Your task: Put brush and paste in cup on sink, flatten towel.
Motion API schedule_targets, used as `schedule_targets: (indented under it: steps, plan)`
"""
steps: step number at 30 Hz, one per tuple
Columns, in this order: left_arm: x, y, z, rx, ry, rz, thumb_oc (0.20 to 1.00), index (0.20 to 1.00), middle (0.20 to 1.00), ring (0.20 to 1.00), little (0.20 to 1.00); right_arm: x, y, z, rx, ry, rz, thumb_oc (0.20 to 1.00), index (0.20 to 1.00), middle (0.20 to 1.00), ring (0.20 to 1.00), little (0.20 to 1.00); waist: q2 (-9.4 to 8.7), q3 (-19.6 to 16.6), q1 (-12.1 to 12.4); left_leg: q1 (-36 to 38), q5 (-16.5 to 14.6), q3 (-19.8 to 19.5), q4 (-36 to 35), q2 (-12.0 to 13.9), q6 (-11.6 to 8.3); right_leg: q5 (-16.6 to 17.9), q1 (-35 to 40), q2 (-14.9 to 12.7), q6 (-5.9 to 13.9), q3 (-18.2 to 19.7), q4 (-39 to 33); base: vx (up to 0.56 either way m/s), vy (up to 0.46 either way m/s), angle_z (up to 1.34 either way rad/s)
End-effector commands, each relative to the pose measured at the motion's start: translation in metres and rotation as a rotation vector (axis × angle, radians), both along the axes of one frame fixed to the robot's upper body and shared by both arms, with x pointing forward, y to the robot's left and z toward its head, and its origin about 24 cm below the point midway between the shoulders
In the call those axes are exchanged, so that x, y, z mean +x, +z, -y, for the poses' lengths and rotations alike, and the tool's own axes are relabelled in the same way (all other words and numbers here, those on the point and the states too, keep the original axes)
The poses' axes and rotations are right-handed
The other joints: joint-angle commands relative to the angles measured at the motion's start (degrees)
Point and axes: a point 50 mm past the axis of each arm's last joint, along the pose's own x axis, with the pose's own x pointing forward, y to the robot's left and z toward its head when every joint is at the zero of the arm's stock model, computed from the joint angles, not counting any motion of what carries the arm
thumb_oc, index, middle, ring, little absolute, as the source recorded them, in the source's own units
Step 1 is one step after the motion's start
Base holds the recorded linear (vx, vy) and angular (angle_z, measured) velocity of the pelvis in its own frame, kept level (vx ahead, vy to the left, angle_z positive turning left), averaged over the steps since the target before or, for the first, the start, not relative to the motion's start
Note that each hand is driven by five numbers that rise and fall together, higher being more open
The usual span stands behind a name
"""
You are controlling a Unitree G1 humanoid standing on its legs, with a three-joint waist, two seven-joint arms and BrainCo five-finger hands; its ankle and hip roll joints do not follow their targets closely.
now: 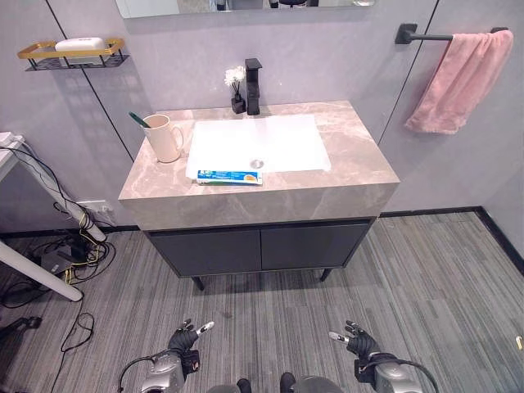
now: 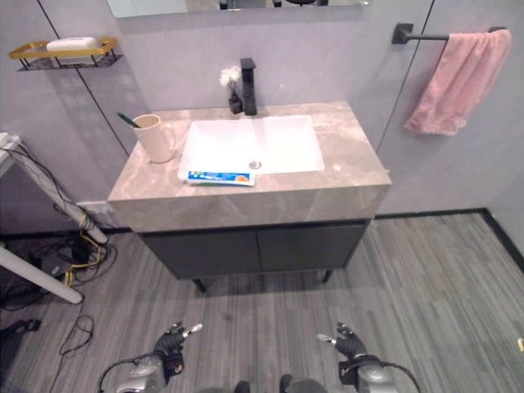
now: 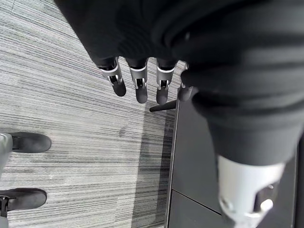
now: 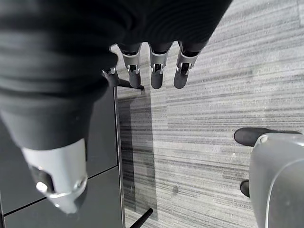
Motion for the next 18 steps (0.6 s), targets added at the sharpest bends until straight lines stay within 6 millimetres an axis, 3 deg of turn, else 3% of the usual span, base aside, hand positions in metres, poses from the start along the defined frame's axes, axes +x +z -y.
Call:
schedule_targets:
  steps: [1, 12, 18]
  plan:
    - [0.013, 0.008, 0.002, 0.021, 0.007, 0.079, 1.000, 1.000, 1.000, 1.000, 1.000, 0.014, 0.011, 0.000, 0.002, -0.005, 0.106, 1.000, 1.000, 1.000, 1.000, 1.000, -0.95, -2.25, -0.23, -1.39, -3.18, 0.58, 4.77, -0.88, -0.25, 5.40, 2.64, -1.38, 2.58, 1.67, -5.13, 0.00, 0.000, 0.00]
    - [0.005, 0.001, 0.010, 0.046, -0.023, 0.030, 1.000, 1.000, 1.000, 1.000, 1.000, 0.010, 0.007, -0.006, 0.010, 0.000, 0.086, 1.000, 1.000, 1.000, 1.000, 1.000, -1.02, -1.78, -0.16, -0.32, -2.71, 1.70, 3.24, -1.26, 0.39, 6.07, 4.15, -1.82, 2.67, 2.43, -8.44, 0.01, 0.023, -0.01]
    - [0.006, 0.004, 0.010, 0.132, -0.104, 0.087, 1.000, 1.000, 1.000, 1.000, 1.000, 0.018, 0.009, -0.008, -0.017, 0.023, 0.123, 1.000, 1.000, 1.000, 1.000, 1.000, -0.30, 0.16, -0.59, 0.49, -2.14, 2.37, -0.11, -2.67, 1.52, 6.52, 3.14, -3.37, 4.49, 3.42, -9.46, -0.01, 0.157, -0.10]
